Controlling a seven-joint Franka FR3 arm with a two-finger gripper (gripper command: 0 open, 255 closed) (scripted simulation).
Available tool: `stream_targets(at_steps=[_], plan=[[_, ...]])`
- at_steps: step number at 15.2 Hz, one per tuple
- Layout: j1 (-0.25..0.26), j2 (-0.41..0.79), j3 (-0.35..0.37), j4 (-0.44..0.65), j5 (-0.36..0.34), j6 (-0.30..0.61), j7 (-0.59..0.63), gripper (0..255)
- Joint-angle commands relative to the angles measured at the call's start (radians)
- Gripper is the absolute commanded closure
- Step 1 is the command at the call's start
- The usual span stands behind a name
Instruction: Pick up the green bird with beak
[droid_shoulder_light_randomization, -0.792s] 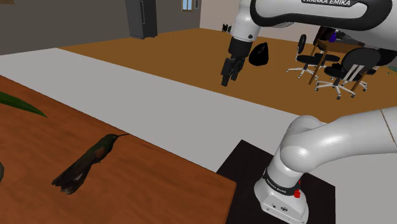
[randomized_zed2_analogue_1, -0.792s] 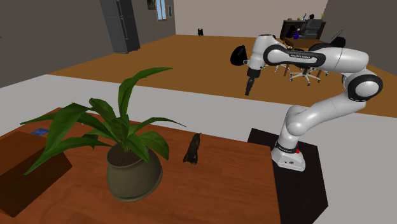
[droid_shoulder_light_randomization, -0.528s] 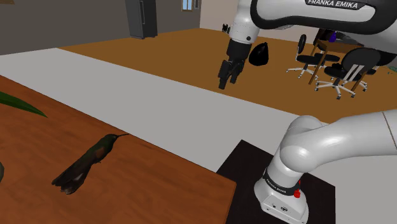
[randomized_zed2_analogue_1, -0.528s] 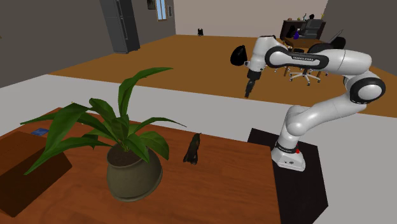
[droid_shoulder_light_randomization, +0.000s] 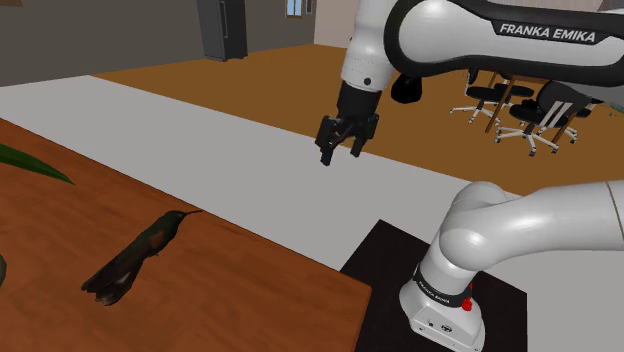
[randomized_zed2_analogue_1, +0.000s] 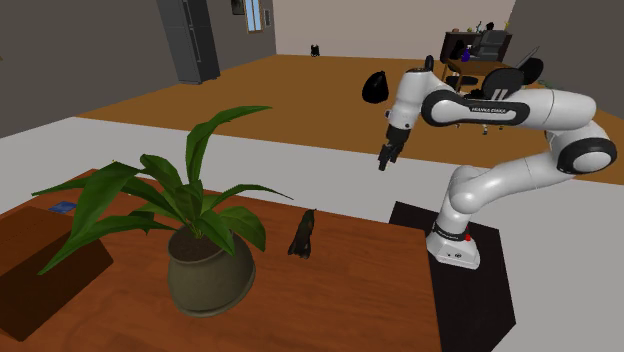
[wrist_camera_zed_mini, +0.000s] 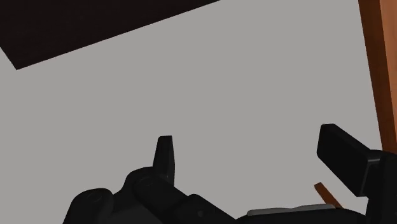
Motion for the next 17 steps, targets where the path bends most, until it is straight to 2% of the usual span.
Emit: stream_targets(at_steps=[1,6,10,14,17], plan=[[-0.003,-0.004,0.065,0.001,0.045,0.007,0.108,0],[-0.036,0.055,0.235,0.050,0.138,0.055,0.355,0],[-0.091,0.135,0.377,0.123,0.188,0.099,0.551,0],[-0.177,0.237,0.528,0.224,0.205,0.144,0.749,0],[-0.268,0.327,0.657,0.316,0.193,0.177,0.902,0]])
